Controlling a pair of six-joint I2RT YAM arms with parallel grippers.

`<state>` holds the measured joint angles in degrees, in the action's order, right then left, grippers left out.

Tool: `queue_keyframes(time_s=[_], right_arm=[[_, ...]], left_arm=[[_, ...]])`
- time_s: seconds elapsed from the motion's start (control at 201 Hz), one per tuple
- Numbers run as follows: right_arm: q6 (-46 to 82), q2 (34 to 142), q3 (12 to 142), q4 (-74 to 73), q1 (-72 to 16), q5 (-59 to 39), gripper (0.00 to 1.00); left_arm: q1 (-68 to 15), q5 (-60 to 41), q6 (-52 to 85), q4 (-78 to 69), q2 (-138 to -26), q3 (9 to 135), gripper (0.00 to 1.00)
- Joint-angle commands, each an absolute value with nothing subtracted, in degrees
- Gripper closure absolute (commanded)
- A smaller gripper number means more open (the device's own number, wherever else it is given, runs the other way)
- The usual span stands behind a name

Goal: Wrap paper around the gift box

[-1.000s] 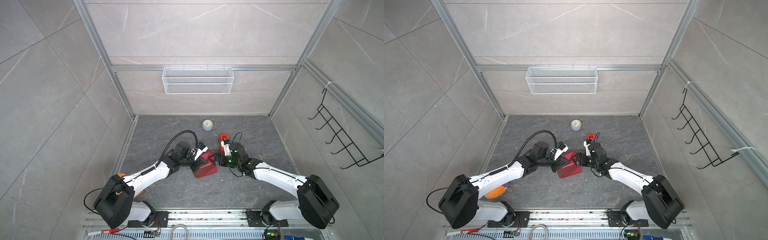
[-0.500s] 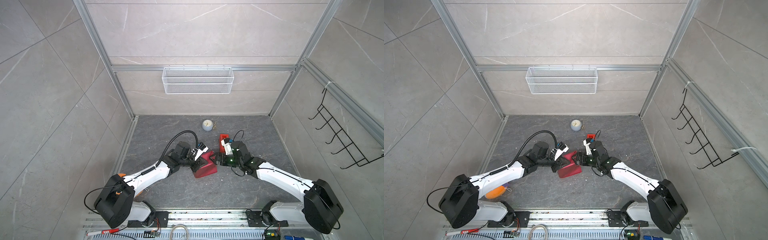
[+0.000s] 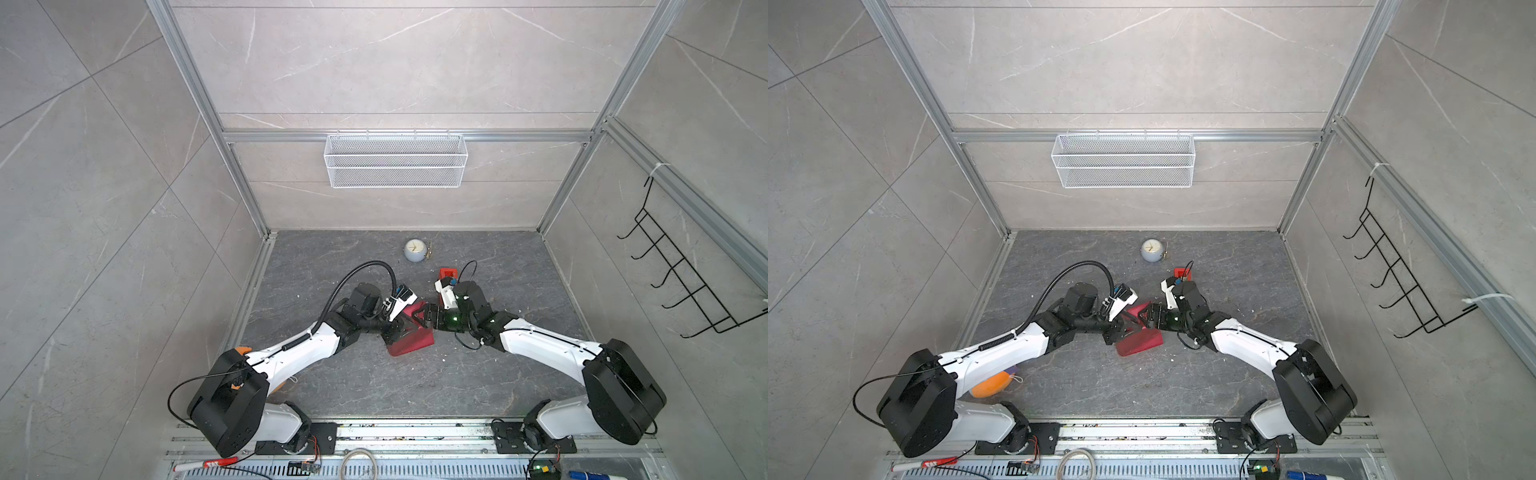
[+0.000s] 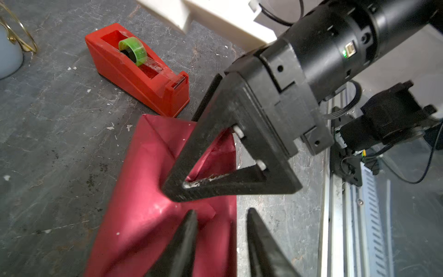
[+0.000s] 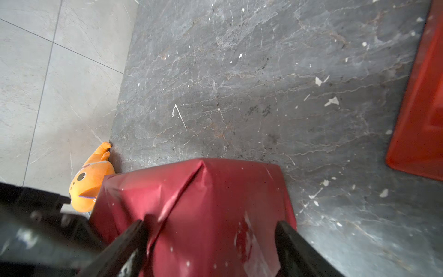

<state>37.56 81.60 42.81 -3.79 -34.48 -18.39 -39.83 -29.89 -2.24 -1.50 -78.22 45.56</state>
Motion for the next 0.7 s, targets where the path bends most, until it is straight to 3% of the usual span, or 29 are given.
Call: queue_keyframes(time_s=[0.0,0.164,0.269,0.483,0.692], right_arm=[[37.0,80.6,38.8,-0.9,-34.5,-15.9,0.15],[36.8,80.5,37.3,-1.7,-34.6,-15.8,0.15],[36.6,80.9,37.3,-2.0,-34.6,-15.8,0.15],[36.3,81.2,37.6,-2.3,-34.6,-15.6,0.15],[36.0,80.5,38.8,-1.4,-34.6,-15.9,0.15]], left_arm=[[-40.0,-26.8,2.5,-2.8,-74.2,45.8,0.51],[-39.8,-10.9,9.9,-3.3,-69.5,44.8,0.41],[-39.4,-4.4,12.5,0.5,-70.4,46.3,0.28],[-39.3,-5.6,14.7,8.4,-76.8,51.1,0.19],[-39.0,-8.2,15.4,9.1,-80.1,50.4,0.18]])
